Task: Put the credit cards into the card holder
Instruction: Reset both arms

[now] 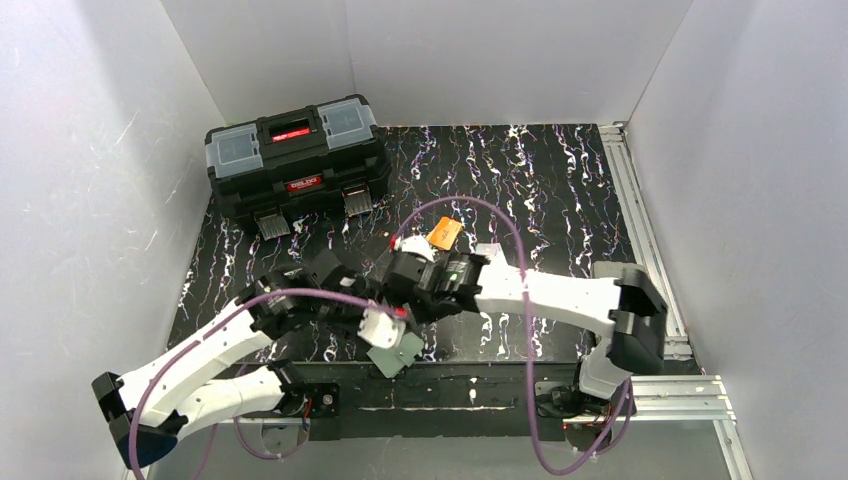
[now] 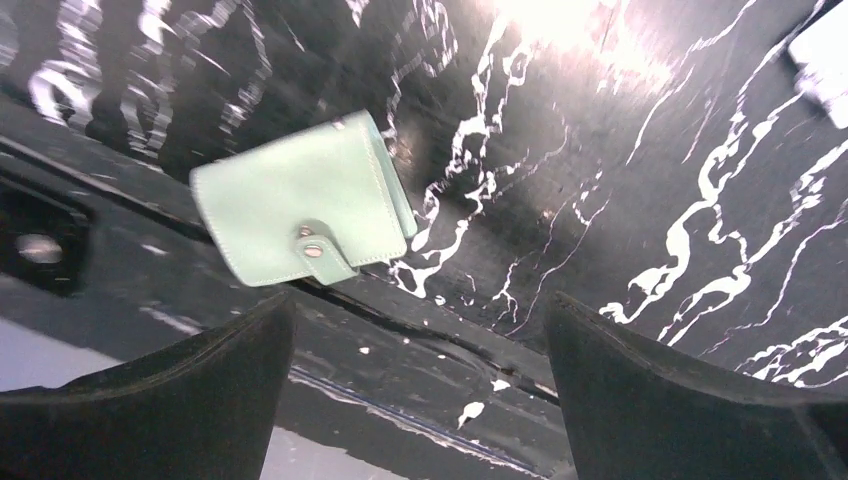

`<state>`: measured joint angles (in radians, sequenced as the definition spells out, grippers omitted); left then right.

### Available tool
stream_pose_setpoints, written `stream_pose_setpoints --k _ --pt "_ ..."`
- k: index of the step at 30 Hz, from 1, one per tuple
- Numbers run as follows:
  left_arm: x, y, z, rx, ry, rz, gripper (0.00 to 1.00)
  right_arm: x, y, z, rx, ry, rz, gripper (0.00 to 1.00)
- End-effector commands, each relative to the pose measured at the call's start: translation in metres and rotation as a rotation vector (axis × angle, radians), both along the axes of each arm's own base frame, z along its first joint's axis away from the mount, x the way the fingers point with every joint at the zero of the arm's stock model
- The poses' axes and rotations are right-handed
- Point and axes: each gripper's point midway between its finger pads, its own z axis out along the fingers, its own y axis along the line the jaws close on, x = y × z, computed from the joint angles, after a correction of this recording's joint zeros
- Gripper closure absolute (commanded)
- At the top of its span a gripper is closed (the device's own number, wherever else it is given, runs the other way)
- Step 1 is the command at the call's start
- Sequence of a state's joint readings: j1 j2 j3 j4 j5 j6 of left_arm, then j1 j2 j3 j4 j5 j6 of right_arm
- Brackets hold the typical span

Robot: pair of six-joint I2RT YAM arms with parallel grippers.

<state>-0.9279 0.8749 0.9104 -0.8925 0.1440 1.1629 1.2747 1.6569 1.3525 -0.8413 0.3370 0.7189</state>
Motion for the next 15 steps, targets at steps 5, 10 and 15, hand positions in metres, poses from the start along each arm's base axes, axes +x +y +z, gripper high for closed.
stream_pose_setpoints --k 5,10,15 --pt "0.071 0.009 0.066 -0.343 0.197 0.642 0.08 0.062 -0.048 0.078 0.099 -0.115 -0.139 0.02" --pt "0.109 0.016 0.084 -0.494 0.328 0.840 0.02 0.103 -0.082 0.098 0.224 -0.169 -0.258 0.01" --pt "0.129 0.018 0.074 -0.587 0.383 0.943 0.02 0.144 -0.137 0.096 0.199 -0.285 -0.419 0.02"
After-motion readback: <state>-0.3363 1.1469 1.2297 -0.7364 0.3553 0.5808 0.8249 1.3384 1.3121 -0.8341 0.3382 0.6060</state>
